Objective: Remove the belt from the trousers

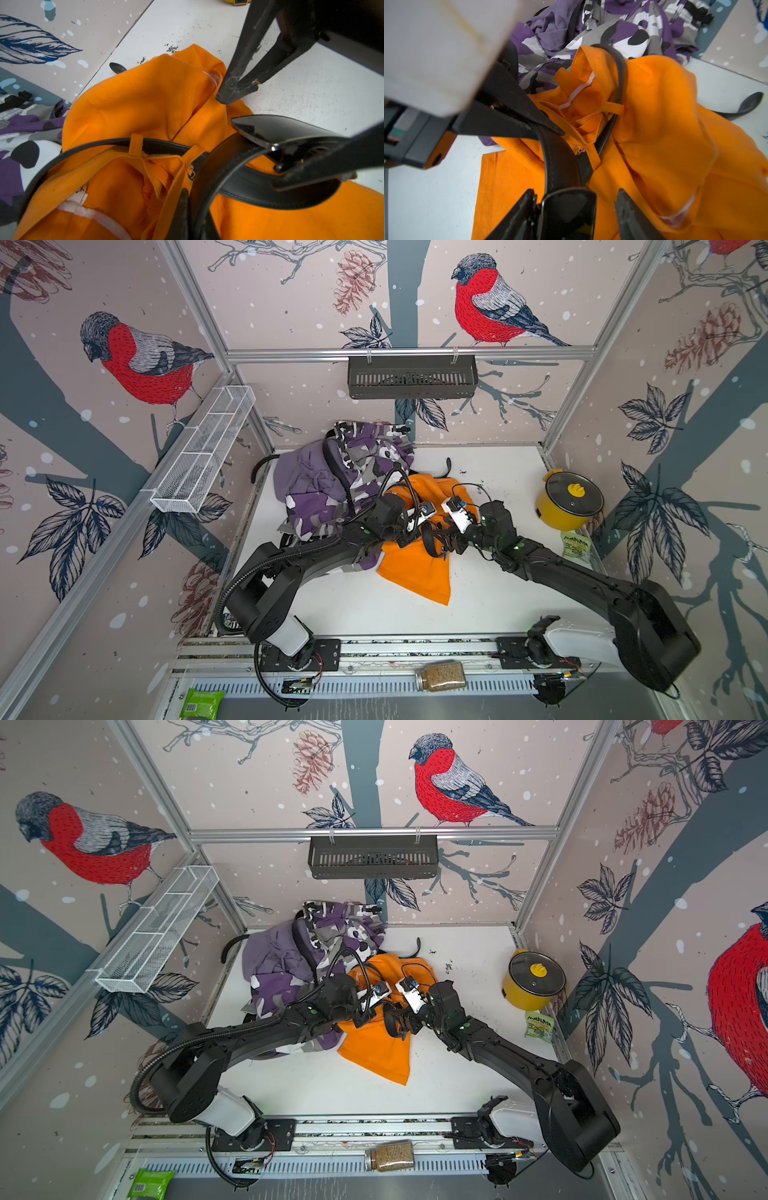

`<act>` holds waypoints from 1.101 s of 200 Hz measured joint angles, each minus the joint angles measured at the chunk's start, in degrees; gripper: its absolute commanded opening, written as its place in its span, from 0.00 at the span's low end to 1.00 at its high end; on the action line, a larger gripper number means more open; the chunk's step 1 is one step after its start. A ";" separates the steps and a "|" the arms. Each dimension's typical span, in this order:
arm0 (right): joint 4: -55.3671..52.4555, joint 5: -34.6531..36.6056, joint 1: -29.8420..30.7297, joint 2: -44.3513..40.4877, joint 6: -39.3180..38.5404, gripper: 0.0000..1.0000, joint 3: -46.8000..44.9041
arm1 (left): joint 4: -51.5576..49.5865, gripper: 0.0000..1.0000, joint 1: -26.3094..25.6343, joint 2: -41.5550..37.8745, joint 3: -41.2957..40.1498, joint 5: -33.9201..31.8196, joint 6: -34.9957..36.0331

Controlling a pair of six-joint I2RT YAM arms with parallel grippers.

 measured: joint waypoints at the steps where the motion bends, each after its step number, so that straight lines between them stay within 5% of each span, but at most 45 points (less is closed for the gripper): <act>1: -0.02 -0.13 0.00 0.09 0.00 0.75 0.00 | 0.02 0.00 0.00 -0.02 -0.02 0.00 -0.02; 59: -0.22 -5.49 0.11 6.03 -0.31 0.77 1.75 | 0.66 0.00 -0.02 -0.11 -0.87 0.04 -0.57; 151: 3.19 -10.34 -2.27 8.04 3.02 0.54 2.49 | 2.05 0.00 -0.02 -0.59 -1.81 -0.07 -0.57; 186: 3.17 -11.47 -2.36 8.57 3.19 0.22 2.93 | 2.54 0.00 -0.04 -0.70 -2.16 -0.13 -0.59; 220: 3.19 -11.72 -2.56 8.11 3.06 0.07 2.78 | 2.93 0.00 -0.04 -0.90 -2.69 -0.09 -0.59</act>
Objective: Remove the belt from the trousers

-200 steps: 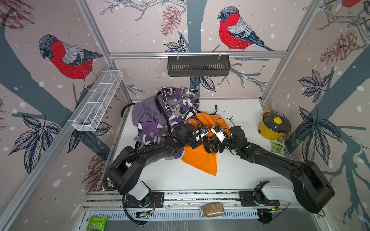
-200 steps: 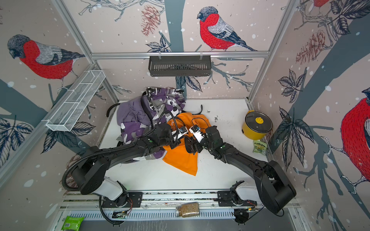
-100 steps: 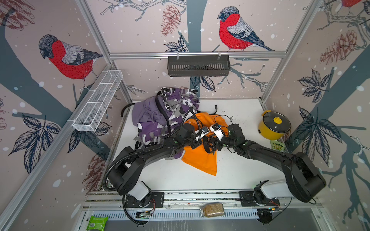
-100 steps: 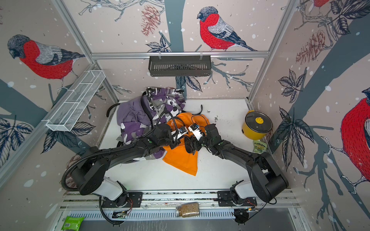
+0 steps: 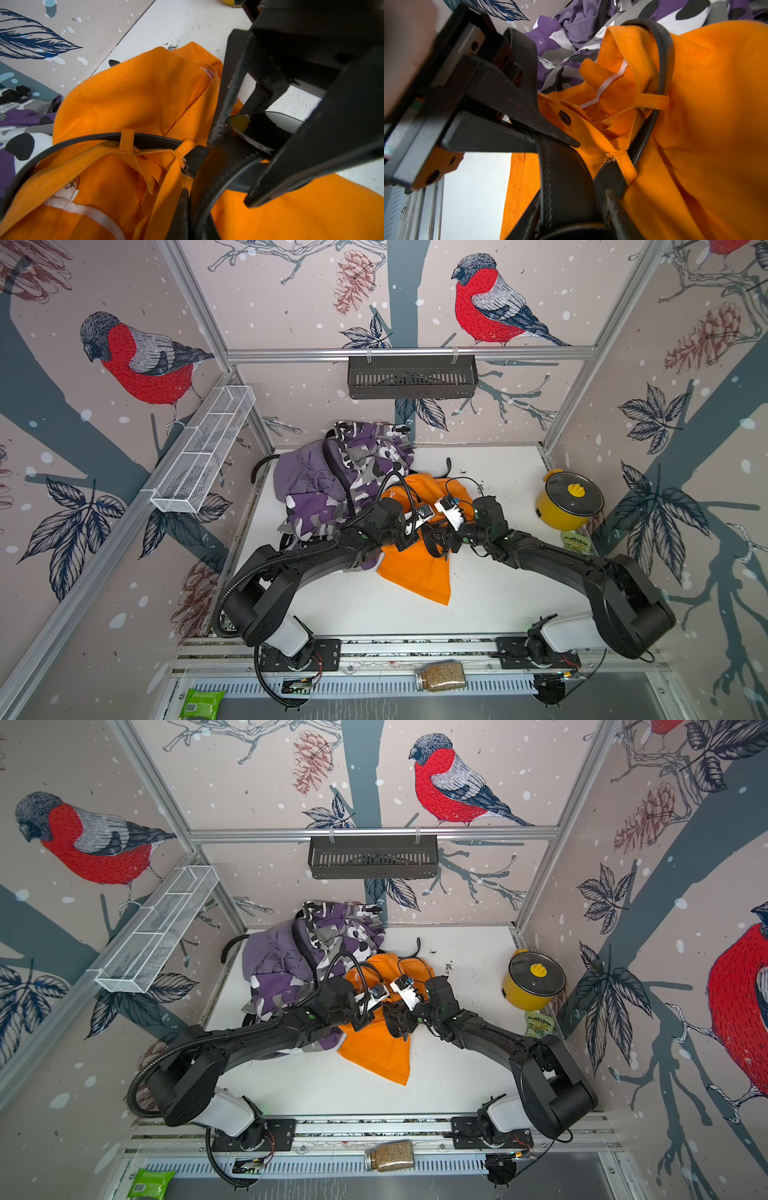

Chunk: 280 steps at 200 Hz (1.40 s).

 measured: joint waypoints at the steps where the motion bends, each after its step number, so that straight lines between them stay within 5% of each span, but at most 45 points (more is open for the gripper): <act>1: 0.02 0.00 -0.02 -0.07 -0.02 0.07 -0.02 | 0.00 0.00 0.00 -0.02 0.00 0.02 0.00; 100: 1.03 -2.43 -1.95 -3.10 -0.26 0.01 -1.44 | 3.50 0.00 0.24 -1.60 -1.81 0.44 0.02; 142: 0.44 1.79 1.27 -1.99 -1.44 0.58 -0.31 | 2.47 0.00 0.66 -2.12 -1.70 0.15 -0.50; 181: -0.50 5.44 3.32 -2.23 -1.95 0.76 -1.42 | 2.03 0.00 0.39 -2.69 -2.64 -2.05 -1.51; 221: -0.48 5.55 3.80 -1.84 -1.73 0.77 -0.76 | 2.67 0.00 0.02 -3.32 -3.13 -2.56 -1.97; 280: -0.55 5.90 3.63 -0.37 -0.22 0.52 0.24 | 2.84 0.00 -0.26 -3.32 -3.13 -2.91 -1.97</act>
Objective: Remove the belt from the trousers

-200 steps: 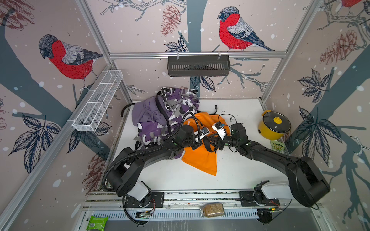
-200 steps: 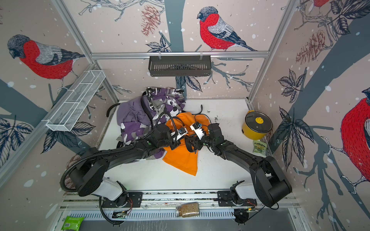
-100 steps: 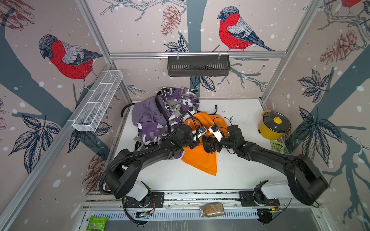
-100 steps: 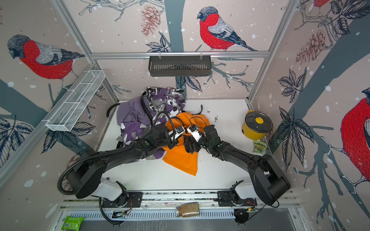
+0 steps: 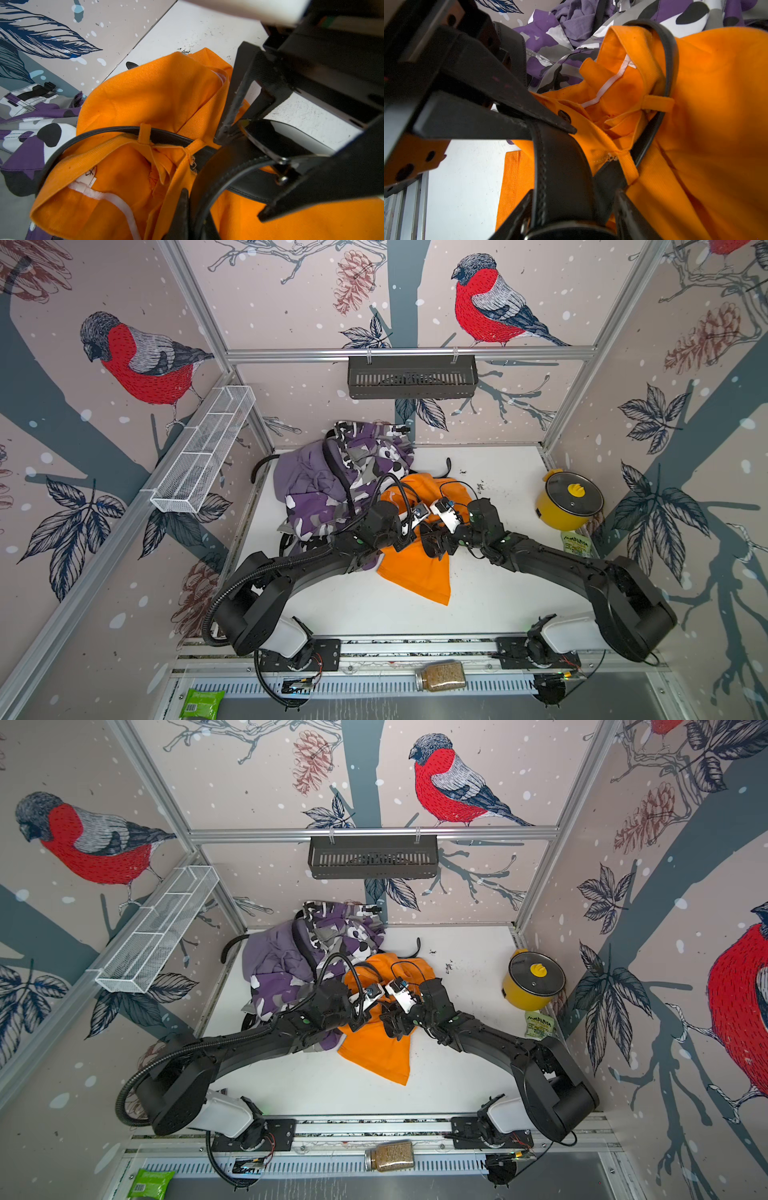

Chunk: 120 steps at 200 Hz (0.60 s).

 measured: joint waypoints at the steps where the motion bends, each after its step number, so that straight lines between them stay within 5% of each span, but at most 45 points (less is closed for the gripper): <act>1: 0.00 0.00 0.00 0.00 0.00 0.52 0.00 | 0.00 0.00 0.00 0.00 0.00 0.00 0.00; 64: -0.04 -0.79 -0.61 -0.24 0.39 0.07 0.17 | 0.11 0.00 -0.04 0.00 -0.13 -0.13 0.02; 120: -0.39 -2.69 -2.40 -2.49 0.31 0.00 -0.98 | 3.23 0.00 -0.17 -0.09 -1.42 0.00 0.44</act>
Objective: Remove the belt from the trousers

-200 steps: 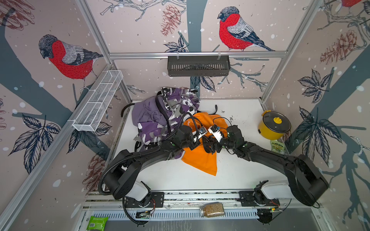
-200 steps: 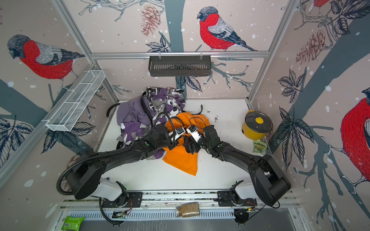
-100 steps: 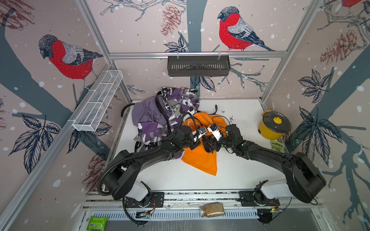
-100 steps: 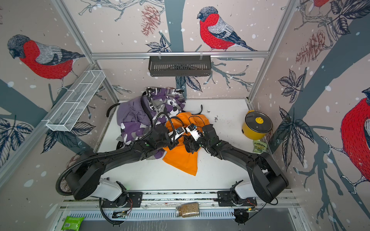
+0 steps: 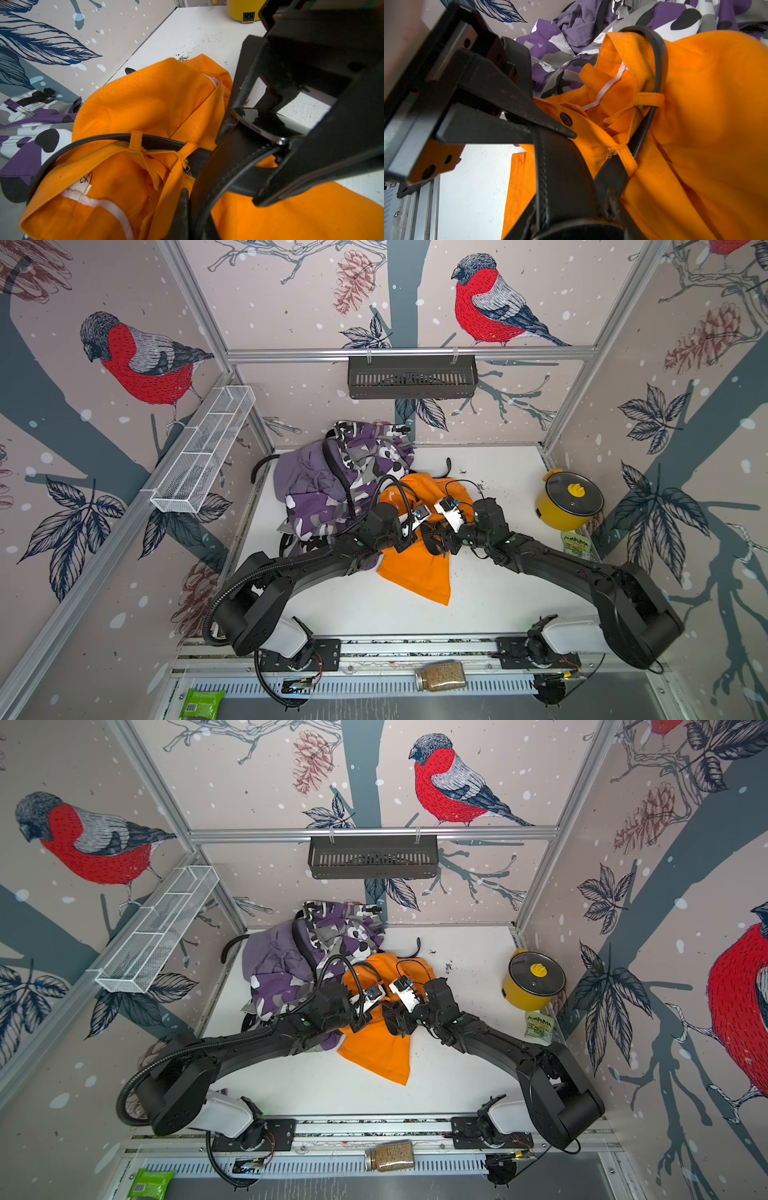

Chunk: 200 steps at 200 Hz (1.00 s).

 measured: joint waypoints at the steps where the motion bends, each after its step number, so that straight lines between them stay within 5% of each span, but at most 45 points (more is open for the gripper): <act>1: 0.00 -0.07 -0.04 0.00 -0.02 0.00 0.00 | 0.11 0.00 0.00 0.00 -0.02 -0.02 0.11; 92: 1.09 -7.34 -3.41 -2.36 1.05 0.00 -0.68 | 4.28 0.00 0.72 -2.32 -1.38 1.92 1.16; 100: -0.04 -4.96 -1.22 -1.77 0.61 0.09 0.24 | 3.13 0.00 1.03 -2.97 -1.38 1.66 1.55; 118: -1.38 0.46 2.69 -0.42 -0.50 0.46 1.18 | 0.87 0.00 0.87 -3.56 -1.38 -0.20 2.16; 130: -1.51 2.05 3.58 -0.39 -0.52 0.60 0.63 | 0.00 0.00 0.31 -3.87 -1.62 -1.05 2.19; 200: -1.40 8.20 6.45 -2.10 -0.44 0.73 -0.72 | 0.15 0.00 -0.20 -4.46 -2.51 -4.68 2.14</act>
